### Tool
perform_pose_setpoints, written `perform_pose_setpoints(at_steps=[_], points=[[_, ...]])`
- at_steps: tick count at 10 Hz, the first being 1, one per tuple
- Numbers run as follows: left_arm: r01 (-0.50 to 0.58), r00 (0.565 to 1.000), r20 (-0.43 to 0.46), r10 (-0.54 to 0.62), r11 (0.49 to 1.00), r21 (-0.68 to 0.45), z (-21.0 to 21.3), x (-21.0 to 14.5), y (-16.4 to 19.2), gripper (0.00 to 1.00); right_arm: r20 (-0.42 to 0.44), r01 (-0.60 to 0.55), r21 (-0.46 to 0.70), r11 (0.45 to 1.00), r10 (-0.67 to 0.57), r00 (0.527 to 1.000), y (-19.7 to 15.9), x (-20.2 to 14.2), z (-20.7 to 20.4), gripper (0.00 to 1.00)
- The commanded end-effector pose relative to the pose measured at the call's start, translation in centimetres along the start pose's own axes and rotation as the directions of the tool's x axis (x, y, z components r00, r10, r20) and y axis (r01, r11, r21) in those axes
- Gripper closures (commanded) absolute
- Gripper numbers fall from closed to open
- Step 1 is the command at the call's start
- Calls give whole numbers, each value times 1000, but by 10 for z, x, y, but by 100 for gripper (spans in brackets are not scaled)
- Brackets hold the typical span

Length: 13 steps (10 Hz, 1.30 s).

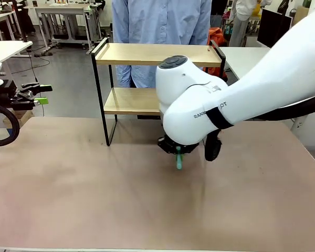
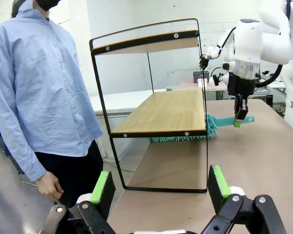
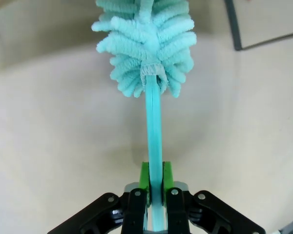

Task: Clean the shelf.
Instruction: Clean the specific section of the Shelf indicated by the human with the Duster.

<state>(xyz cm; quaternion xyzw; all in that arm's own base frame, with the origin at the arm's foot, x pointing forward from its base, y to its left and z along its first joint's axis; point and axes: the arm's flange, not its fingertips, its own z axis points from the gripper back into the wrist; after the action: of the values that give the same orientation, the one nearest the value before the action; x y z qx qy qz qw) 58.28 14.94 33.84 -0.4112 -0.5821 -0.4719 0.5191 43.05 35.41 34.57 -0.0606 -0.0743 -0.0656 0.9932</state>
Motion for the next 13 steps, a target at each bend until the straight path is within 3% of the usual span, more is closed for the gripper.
perform_pose_setpoints(at_steps=[1, 4, 5, 6, 7, 9, 13], points=[[5, 1000, -2, -5, 1000, -4, -1, 4, -2, 0, -41, 16, -39, 999, -18, 999, -31, -1, 5, 87], [5, 1000, -2, -5, 1000, -4, -1, 4, -2, 0, 1, 90, -136, 987, -90, 996, -65, -8, 17, 87], [5, 1000, -2, -5, 1000, -4, -1, 4, -2, 0, 39, 46, -130, 990, -41, 998, -69, -23, 29, 87], [5, 1000, -2, -5, 1000, -4, -1, 4, -2, 0, 75, -36, -28, 999, 38, 996, -65, -40, 44, 87], [5, 1000, -2, -5, 1000, -4, -1, 4, -2, 0, -10, 53, -122, 991, -55, 998, -61, -4, 17, 87], [5, 1000, -2, -5, 1000, -4, -1, 4, -2, 0, -10, 53, -122, 991, -55, 998, -61, -4, 17, 87], [5, 1000, -2, -5, 1000, -4, -1, 4, -2, 0, 76, -156, -20, 987, 158, 985, -84, -31, 56, 87]])
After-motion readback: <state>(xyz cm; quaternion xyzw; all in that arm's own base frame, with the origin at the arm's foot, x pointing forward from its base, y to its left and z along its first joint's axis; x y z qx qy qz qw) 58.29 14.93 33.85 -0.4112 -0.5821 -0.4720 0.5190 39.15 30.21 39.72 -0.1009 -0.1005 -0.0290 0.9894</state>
